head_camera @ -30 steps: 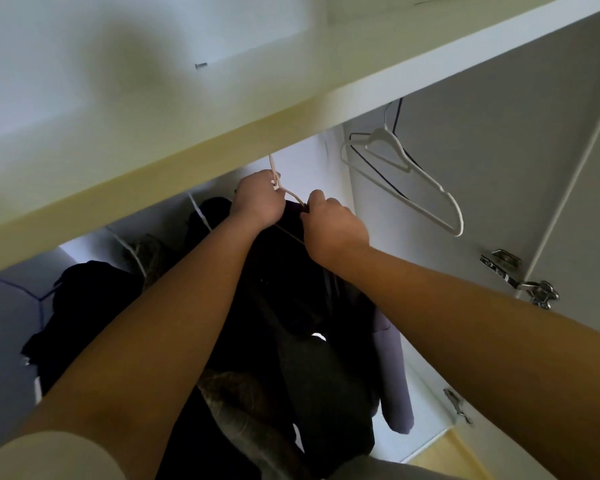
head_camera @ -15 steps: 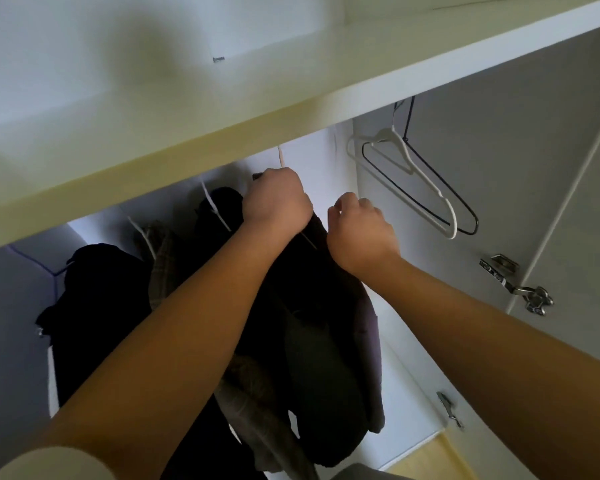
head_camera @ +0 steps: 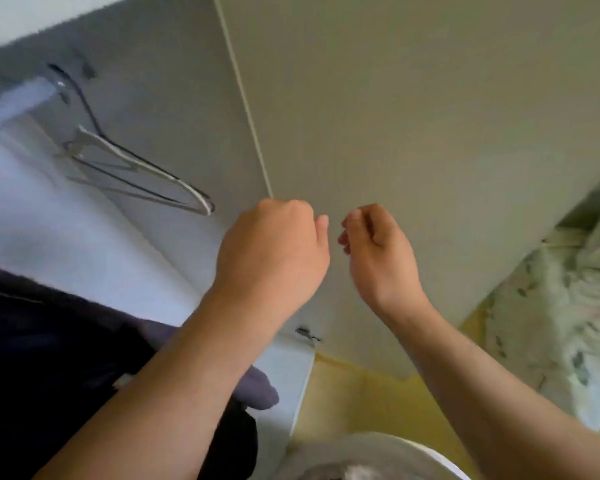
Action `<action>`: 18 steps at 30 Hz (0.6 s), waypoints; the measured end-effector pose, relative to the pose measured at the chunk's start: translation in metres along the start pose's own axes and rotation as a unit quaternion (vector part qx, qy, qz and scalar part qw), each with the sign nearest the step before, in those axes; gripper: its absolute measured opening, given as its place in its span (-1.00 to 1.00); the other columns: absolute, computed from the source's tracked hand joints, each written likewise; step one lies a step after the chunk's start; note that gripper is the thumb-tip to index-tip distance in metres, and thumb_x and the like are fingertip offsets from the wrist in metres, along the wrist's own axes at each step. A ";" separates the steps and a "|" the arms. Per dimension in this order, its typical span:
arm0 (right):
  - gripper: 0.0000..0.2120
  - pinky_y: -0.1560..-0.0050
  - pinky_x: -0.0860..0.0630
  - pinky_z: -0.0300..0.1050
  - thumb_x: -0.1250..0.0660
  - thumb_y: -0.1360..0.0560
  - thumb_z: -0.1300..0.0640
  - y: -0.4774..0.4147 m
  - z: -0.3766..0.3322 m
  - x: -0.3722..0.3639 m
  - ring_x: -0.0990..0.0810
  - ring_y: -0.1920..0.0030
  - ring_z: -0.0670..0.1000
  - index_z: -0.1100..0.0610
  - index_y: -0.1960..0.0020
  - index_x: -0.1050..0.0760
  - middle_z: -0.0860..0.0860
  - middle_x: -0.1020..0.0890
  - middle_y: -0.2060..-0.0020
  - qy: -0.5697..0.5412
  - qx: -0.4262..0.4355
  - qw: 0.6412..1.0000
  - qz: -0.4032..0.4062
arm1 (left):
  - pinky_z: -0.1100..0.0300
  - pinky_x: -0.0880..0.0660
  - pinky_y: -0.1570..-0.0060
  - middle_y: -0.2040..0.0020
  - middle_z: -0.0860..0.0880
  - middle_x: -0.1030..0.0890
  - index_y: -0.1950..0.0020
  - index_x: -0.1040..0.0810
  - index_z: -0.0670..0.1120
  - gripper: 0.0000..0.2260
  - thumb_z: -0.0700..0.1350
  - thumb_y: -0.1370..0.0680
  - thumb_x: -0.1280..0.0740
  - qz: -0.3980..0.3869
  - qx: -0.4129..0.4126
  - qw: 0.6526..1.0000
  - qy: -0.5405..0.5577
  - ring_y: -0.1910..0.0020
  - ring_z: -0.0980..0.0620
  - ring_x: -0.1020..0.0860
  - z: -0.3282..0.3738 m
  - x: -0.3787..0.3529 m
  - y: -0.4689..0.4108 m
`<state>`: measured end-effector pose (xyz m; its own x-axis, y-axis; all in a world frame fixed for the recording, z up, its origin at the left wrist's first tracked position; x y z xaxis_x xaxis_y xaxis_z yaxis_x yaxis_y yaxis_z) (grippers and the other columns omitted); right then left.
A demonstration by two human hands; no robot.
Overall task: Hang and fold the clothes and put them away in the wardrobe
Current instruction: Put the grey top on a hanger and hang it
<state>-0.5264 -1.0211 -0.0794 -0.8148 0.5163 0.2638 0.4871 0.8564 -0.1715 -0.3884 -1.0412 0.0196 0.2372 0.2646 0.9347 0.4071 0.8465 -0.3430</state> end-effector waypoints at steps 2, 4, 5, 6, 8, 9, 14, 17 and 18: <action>-0.78 0.32 -0.45 -0.30 -0.13 -0.67 -0.06 0.021 0.036 0.052 -0.58 0.25 -0.14 -0.01 0.08 -0.44 -0.21 -0.63 0.25 0.009 -0.047 0.997 0.065 | 0.09 -0.14 0.43 0.45 -0.02 -0.29 0.39 -0.21 -0.09 -0.52 0.11 -0.64 -0.22 -0.039 -0.070 0.996 0.040 0.43 -0.14 -0.27 0.052 -0.028 -0.001; -0.78 0.24 -0.49 -0.21 -0.13 -0.67 -0.08 0.051 0.068 0.105 -0.58 0.23 -0.14 -0.04 0.08 -0.43 -0.19 -0.64 0.24 0.026 -0.091 0.986 0.141 | 0.09 -0.16 0.41 0.45 -0.01 -0.28 0.39 -0.21 -0.08 -0.52 0.12 -0.64 -0.22 -0.074 -0.151 0.983 0.071 0.41 -0.16 -0.29 0.106 -0.052 0.007; -0.78 0.19 -0.51 -0.15 -0.14 -0.67 -0.09 0.070 0.083 0.131 -0.59 0.22 -0.14 -0.04 0.09 -0.43 -0.15 -0.64 0.25 0.032 -0.114 0.976 0.181 | 0.09 -0.19 0.38 0.45 -0.01 -0.28 0.39 -0.21 -0.08 -0.51 0.12 -0.64 -0.23 -0.091 -0.190 0.974 0.086 0.40 -0.18 -0.31 0.133 -0.062 0.015; -0.77 0.17 -0.52 -0.10 -0.14 -0.67 -0.09 0.091 0.097 0.156 -0.58 0.22 -0.14 -0.04 0.10 -0.42 -0.13 -0.63 0.25 0.036 -0.139 0.965 0.221 | 0.09 -0.21 0.36 0.46 0.00 -0.27 0.39 -0.21 -0.08 -0.51 0.13 -0.64 -0.23 -0.109 -0.229 0.962 0.101 0.39 -0.18 -0.32 0.160 -0.071 0.024; -0.74 0.19 -0.51 -0.04 -0.13 -0.68 -0.11 0.138 0.119 0.205 -0.58 0.24 -0.13 -0.02 0.11 -0.42 -0.10 -0.63 0.25 0.047 -0.186 0.935 0.299 | 0.09 -0.20 0.35 0.46 0.01 -0.27 0.40 -0.21 -0.06 -0.51 0.12 -0.63 -0.24 -0.147 -0.310 0.930 0.131 0.40 -0.17 -0.31 0.213 -0.086 0.050; -0.73 0.21 -0.51 -0.03 -0.12 -0.68 -0.12 0.164 0.128 0.226 -0.57 0.26 -0.12 -0.02 0.11 -0.42 -0.08 -0.63 0.25 0.053 -0.212 0.917 0.334 | 0.10 -0.19 0.36 0.46 0.02 -0.28 0.40 -0.22 -0.06 -0.52 0.12 -0.64 -0.25 -0.170 -0.346 0.911 0.147 0.42 -0.13 -0.31 0.238 -0.093 0.066; -0.74 0.17 -0.57 0.09 -0.15 -0.66 -0.16 0.308 0.158 0.304 -0.62 0.22 -0.01 -0.04 0.08 -0.46 -0.03 -0.65 0.24 0.049 -0.316 0.813 0.487 | 0.17 -0.22 0.46 0.43 0.04 -0.46 0.39 -0.39 -0.04 -0.55 0.13 -0.65 -0.24 -0.307 -0.475 0.792 0.230 0.43 0.05 -0.43 0.346 -0.128 0.167; -0.74 0.12 -0.57 0.06 -0.16 -0.66 -0.13 0.378 0.173 0.333 -0.64 0.20 -0.03 -0.01 0.03 -0.51 -0.05 -0.67 0.24 0.022 -0.341 0.768 0.542 | 0.21 -0.25 0.46 0.43 0.05 -0.49 0.38 -0.43 -0.02 -0.57 0.10 -0.66 -0.26 -0.377 -0.522 0.720 0.258 0.42 0.10 -0.47 0.400 -0.138 0.234; -0.73 0.07 -0.58 0.11 -0.16 -0.66 -0.12 0.399 0.181 0.342 -0.64 0.18 0.01 0.01 0.02 -0.52 -0.01 -0.67 0.23 0.010 -0.346 0.753 0.559 | 0.22 -0.26 0.45 0.43 0.04 -0.50 0.37 -0.45 -0.03 -0.58 0.09 -0.66 -0.26 -0.396 -0.537 0.699 0.256 0.42 0.11 -0.47 0.416 -0.142 0.256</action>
<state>-0.6680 -0.5047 -0.2289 0.2283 0.9133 0.3373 0.9185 -0.3170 0.2364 -0.6852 -0.6699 -0.1625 -0.2655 -0.5236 0.8096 0.9522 -0.2741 0.1349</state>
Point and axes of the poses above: each hand's wrist, its own y-axis away from the middle knuckle, its own x-axis out of the back of the hand, z = x × y, the point moved 10 cm from there along -y, towards the middle knuckle
